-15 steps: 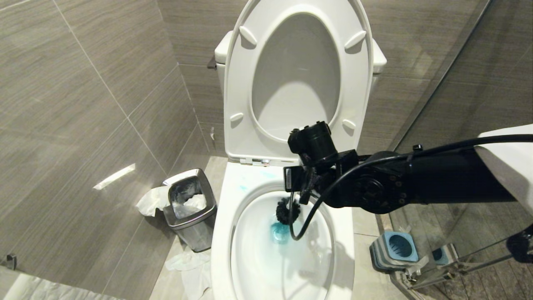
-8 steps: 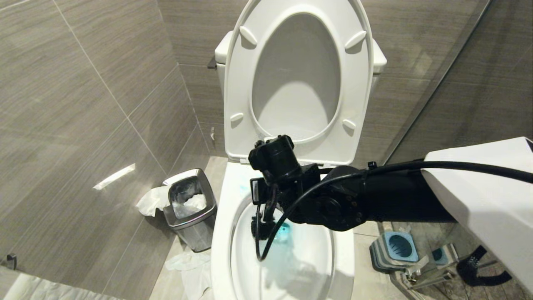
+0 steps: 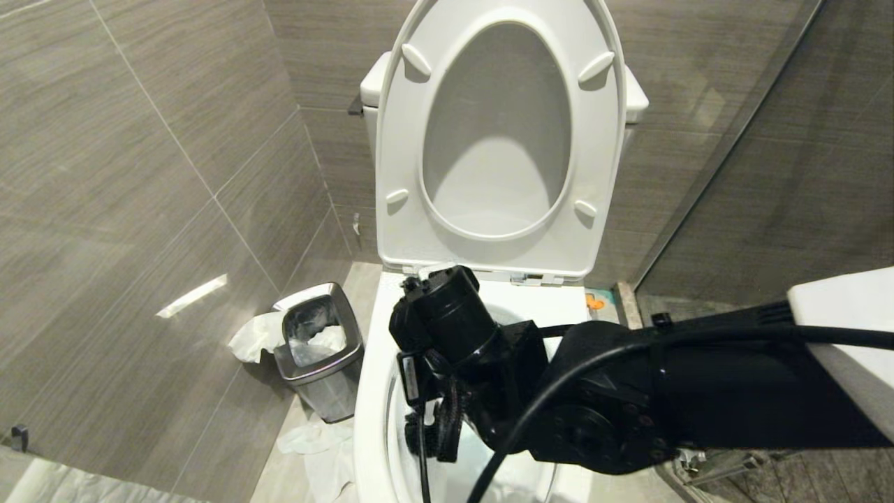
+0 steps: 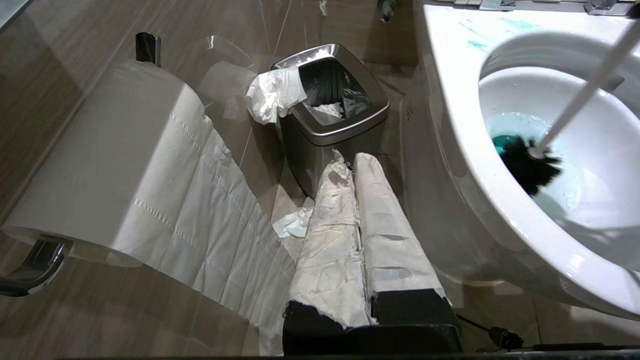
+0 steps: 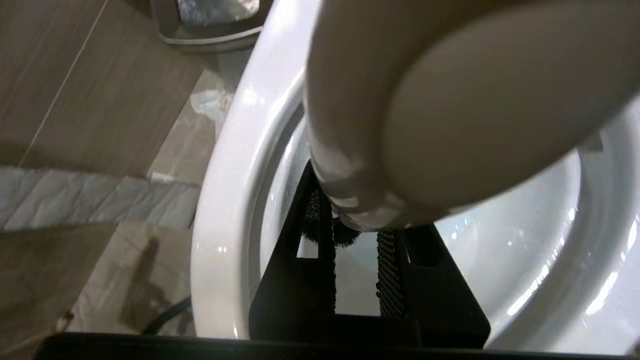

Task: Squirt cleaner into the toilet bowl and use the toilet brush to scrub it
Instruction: Scrub the toilet bowl

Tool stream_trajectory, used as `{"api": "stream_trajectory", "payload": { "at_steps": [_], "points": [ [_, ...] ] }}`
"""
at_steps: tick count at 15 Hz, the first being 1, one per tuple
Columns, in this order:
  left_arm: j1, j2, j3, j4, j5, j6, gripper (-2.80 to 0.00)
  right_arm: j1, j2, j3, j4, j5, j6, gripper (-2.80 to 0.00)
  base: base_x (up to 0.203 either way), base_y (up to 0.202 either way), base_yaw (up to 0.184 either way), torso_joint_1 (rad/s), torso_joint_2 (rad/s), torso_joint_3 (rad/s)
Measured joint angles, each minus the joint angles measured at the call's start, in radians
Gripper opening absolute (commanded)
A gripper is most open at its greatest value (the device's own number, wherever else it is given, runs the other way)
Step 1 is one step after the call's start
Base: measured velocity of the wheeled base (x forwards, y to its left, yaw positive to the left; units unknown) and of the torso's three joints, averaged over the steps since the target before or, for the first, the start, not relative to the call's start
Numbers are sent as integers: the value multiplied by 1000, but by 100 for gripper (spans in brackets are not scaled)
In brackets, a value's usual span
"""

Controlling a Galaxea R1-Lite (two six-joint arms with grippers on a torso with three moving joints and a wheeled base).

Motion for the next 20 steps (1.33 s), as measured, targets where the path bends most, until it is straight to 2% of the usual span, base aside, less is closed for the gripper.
{"api": "stream_trajectory", "payload": {
  "at_steps": [6,10,12,15,20],
  "points": [
    [0,0,0,0,0,0,-280,68,-251,358,-15,3,33,-280,0,0,0,0,0,0],
    [0,0,0,0,0,0,-280,85,-392,517,-26,0,45,-280,0,0,0,0,0,0],
    [0,0,0,0,0,0,-280,77,-442,551,-26,-3,46,-280,0,0,0,0,0,0],
    [0,0,0,0,0,0,-280,21,-480,552,-27,-27,42,-280,0,0,0,0,0,0],
    [0,0,0,0,0,0,-280,-88,-494,462,-24,-30,1,-280,0,0,0,0,0,0]
  ]
}}
